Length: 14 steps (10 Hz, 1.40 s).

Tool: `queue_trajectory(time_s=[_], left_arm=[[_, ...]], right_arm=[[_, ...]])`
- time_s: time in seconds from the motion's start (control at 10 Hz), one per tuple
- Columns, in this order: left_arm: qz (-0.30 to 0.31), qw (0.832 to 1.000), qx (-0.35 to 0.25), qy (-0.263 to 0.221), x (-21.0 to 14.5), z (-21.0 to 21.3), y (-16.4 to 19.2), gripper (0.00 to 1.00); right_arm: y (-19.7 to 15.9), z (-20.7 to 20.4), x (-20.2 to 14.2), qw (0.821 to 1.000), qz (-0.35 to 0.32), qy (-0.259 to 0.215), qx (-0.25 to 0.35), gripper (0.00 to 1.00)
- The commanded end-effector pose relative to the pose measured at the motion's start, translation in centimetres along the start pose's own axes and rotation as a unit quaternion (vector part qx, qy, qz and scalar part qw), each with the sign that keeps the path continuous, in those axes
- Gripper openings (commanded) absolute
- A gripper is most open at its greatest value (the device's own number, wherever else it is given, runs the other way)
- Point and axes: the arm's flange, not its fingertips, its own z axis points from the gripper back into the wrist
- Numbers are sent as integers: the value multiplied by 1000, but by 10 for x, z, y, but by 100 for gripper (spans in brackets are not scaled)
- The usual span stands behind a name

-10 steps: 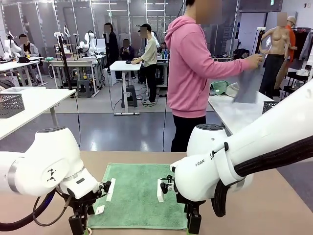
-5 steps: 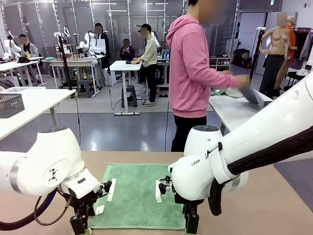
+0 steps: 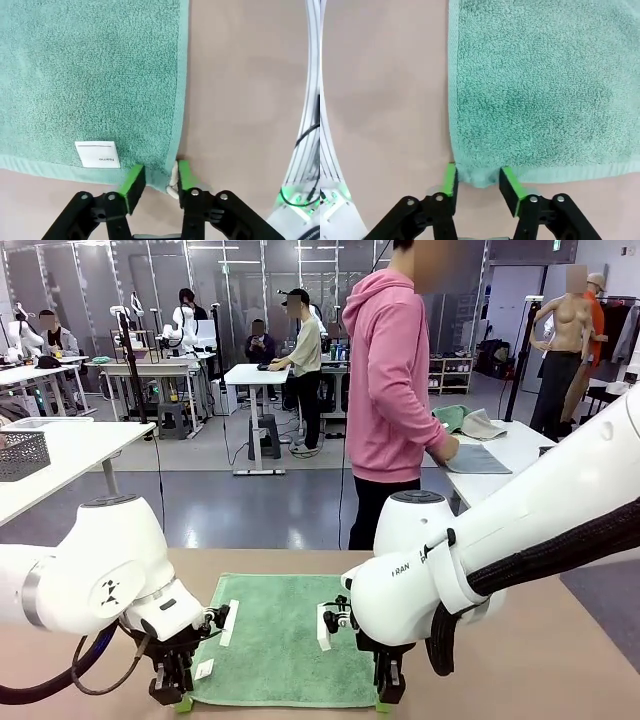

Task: Fold the towels and place them in the basket.
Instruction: When a person lays out a Towel with hook on the table, fold it in half twice.

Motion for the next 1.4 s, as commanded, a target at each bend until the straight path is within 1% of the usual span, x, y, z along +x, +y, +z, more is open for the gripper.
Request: queue_trajectory(time_s=[0.0, 0.1, 0.4, 0.6, 0.7, 0.8, 1.0, 1.1, 1.2, 1.3], left_arm=[[2, 1000, 4, 13, 1, -10, 2, 0], [4, 1000, 6, 10, 1, -8, 2, 0], [-1, 1000, 7, 7, 2, -2, 5, 0], [-4, 1000, 10, -3, 8, 13, -2, 0], [-6, 1000, 22, -19, 11, 34, -12, 0], [-3, 999, 32, -37, 16, 63, -24, 0], [-9, 996, 65, -56, 19, 109, -41, 0], [-21, 995, 79, -58, 21, 129, -41, 0], [-24, 995, 83, -44, 27, 142, -35, 0], [-27, 995, 85, -45, 34, 149, -28, 0]], right_arm=[[-2, -4, 1, 1000, 3, 14, 7, 4], [-2, -3, 2, 1000, 2, 13, 7, 0], [-1, 3, 1, 1000, -4, 11, 3, 0], [7, 24, 6, 1000, 1, -5, -7, 0], [17, 44, 10, 1000, 13, -17, -12, 0], [29, 71, 14, 999, 29, 0, -36, 0], [43, 115, 18, 996, 48, -11, -74, 0], [40, 136, 18, 994, 51, -18, -99, 0], [36, 149, 19, 992, 48, -24, -112, 0], [31, 154, 20, 992, 44, -32, -118, 0]])
